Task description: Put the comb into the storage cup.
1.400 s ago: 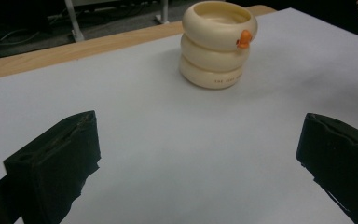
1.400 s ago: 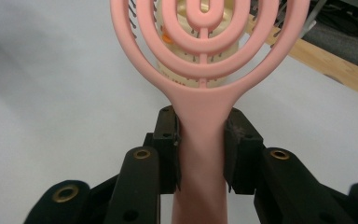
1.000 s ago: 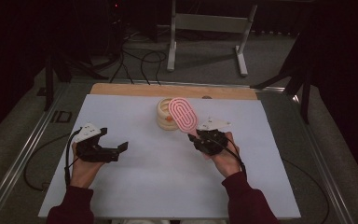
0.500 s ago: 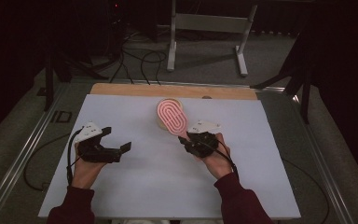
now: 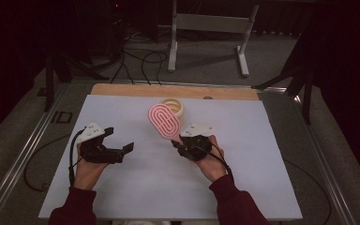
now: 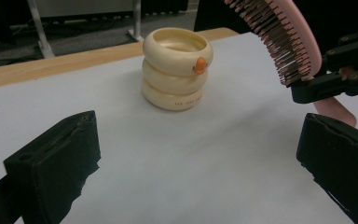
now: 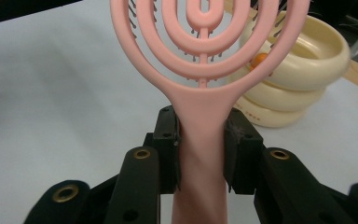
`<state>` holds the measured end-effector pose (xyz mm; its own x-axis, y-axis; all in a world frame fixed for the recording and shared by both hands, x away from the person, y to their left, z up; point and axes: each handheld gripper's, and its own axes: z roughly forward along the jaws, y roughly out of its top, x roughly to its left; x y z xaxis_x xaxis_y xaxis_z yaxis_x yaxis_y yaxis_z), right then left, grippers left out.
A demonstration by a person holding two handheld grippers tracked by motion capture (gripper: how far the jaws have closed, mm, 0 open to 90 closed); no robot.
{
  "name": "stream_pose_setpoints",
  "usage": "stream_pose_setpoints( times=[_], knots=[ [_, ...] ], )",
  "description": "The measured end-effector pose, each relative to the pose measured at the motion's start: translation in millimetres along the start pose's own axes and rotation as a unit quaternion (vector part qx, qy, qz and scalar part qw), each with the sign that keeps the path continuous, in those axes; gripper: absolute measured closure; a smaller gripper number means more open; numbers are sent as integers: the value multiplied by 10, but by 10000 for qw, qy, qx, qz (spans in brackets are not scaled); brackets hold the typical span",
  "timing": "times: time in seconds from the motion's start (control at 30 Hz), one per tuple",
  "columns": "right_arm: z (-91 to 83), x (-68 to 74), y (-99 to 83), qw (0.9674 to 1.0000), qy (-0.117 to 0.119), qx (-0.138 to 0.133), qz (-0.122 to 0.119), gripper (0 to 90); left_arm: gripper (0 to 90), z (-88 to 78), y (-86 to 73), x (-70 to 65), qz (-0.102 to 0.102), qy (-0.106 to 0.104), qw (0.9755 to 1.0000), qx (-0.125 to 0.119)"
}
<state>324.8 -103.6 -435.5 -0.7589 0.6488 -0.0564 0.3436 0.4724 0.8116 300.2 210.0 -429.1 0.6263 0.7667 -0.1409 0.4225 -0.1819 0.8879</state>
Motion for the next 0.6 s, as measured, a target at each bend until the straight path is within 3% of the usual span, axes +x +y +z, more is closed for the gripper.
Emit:
stream_pose_setpoints(
  times=[0.6],
  knots=[
    [154,245,49,9996,276,-59,-96,699,0,42,14,-62,-93,-172,9998,-4]
  ],
)
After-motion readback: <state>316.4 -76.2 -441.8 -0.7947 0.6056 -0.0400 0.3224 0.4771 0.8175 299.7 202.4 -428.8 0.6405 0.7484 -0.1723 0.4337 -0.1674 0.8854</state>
